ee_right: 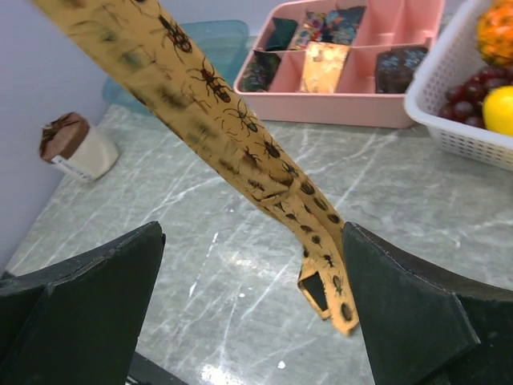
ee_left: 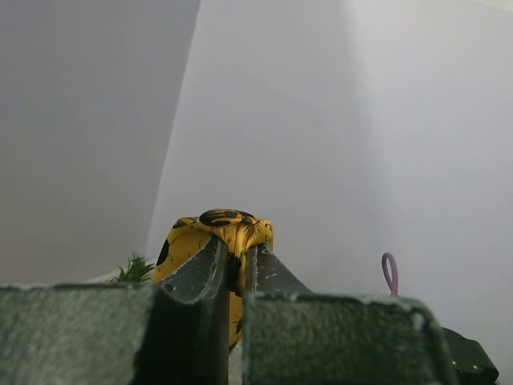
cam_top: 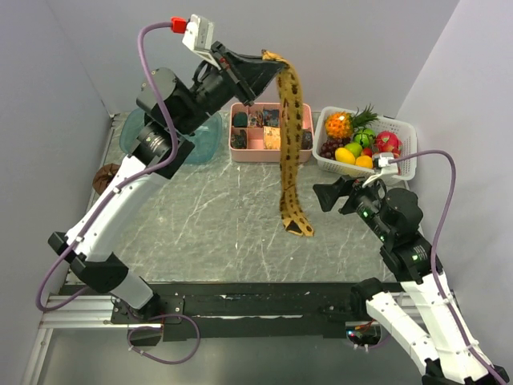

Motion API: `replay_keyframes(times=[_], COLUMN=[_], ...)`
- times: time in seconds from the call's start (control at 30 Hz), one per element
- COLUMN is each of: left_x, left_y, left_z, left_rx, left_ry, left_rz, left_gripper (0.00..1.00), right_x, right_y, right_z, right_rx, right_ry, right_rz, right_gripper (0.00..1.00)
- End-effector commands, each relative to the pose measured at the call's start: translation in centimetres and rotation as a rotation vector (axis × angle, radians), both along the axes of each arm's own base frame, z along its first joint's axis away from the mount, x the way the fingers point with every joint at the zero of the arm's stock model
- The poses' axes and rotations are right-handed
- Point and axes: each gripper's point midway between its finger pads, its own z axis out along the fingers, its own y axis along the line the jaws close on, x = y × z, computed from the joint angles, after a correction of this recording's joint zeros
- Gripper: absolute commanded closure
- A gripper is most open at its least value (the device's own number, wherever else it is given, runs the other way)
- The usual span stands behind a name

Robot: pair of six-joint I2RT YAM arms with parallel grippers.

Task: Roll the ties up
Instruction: Flatten out the tie at the center of the board.

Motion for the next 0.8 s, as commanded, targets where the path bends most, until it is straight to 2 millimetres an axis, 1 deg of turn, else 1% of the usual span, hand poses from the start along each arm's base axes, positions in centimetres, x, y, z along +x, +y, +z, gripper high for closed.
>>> replay_keyframes(times=[0.0,0.03,0.1,0.13,0.17,0.2,0.23,0.27,0.3,0.33,0.37,0.4,0.43,0.47,0.5,0.53,0.57,0.6,0.63,0.67,0.7,0.73,0.77], left_x=[-1.1,-0.7,-0.3,0.0,0.6,0.7,1.3,1.8,2.0,2.8,3.4,3.3,4.1,3.7,4.7,4.8,4.6,5.1,5.4,5.2,5.6,5.9,5.9], left_y=[2.3,2.3,2.7,2.7,3.0,3.6,3.6,4.1,5.2,5.3,6.2,7.5,7.8,9.1,9.8,10.6,11.9,12.3,13.3,14.4,15.0,15.9,16.9], left_z=[1.3,0.7,0.3,-0.4,-0.8,-0.8,-2.2,-2.7,-2.7,-4.6,-5.2,-5.1,-7.3,-7.2,-9.4,-10.0,-10.1,-12.4,-13.1,-13.4,-15.4,-16.1,-17.0], left_rx=[-0.014,-0.001,0.004,0.015,0.015,0.011,0.027,0.03,0.015,0.038,0.035,0.013,0.037,0.021,0.038,0.039,0.029,0.059,0.056,0.05,0.08,0.078,0.092], left_ry=[-0.051,-0.039,-0.03,-0.015,0.0,0.004,0.03,0.037,0.049,0.084,0.099,0.108,0.146,0.146,0.189,0.202,0.21,0.252,0.271,0.277,0.316,0.334,0.356], left_rz=[0.039,0.048,0.068,0.076,0.103,0.122,0.139,0.165,0.21,0.231,0.263,0.306,0.331,0.349,0.397,0.426,0.459,0.488,0.531,0.561,0.593,0.638,0.676], left_gripper=[0.99,0.99,0.99,0.99,0.99,0.99,0.99,0.99,0.99,0.99,0.99,0.99,0.99,0.99,0.99,0.99,0.99,0.99,0.99,0.99,0.99,0.99,0.99], right_x=[0.5,0.7,1.2,1.4,1.8,2.0,2.3,2.6,2.8,3.0,3.5,3.7,4.0,4.4,4.5,4.8,5.0,5.1,5.5,5.4,5.5,5.7,5.7], right_y=[1.8,2.1,3.0,3.2,3.6,3.8,4.0,4.2,4.4,4.5,4.7,4.7,4.8,5.0,5.2,5.6,5.8,6.1,6.1,6.6,6.9,7.2,7.6], right_z=[1.9,1.5,0.5,0.2,-0.8,-1.3,-1.6,-2.8,-3.4,-4.1,-5.4,-6.1,-6.7,-8.2,-8.9,-10.3,-11.0,-11.7,-13.2,-13.8,-14.5,-15.7,-16.3], right_rx=[0.009,0.004,-0.011,-0.015,-0.02,-0.023,-0.022,-0.028,-0.029,-0.031,-0.038,-0.044,-0.05,-0.063,-0.072,-0.091,-0.102,-0.112,-0.134,-0.148,-0.163,-0.185,-0.204], right_ry=[-0.08,-0.07,-0.037,-0.029,0.0,0.013,0.017,0.045,0.058,0.074,0.11,0.131,0.15,0.194,0.217,0.258,0.277,0.299,0.338,0.355,0.374,0.409,0.422], right_rz=[0.099,0.116,0.156,0.167,0.176,0.187,0.191,0.197,0.2,0.2,0.198,0.196,0.192,0.19,0.192,0.192,0.193,0.192,0.176,0.184,0.183,0.184,0.183], right_gripper=[0.01,0.01,0.01,0.01,0.01,0.01,0.01,0.01,0.01,0.01,0.01,0.01,0.02,0.03,0.04,0.05,0.05,0.05,0.06,0.07,0.07,0.07,0.08])
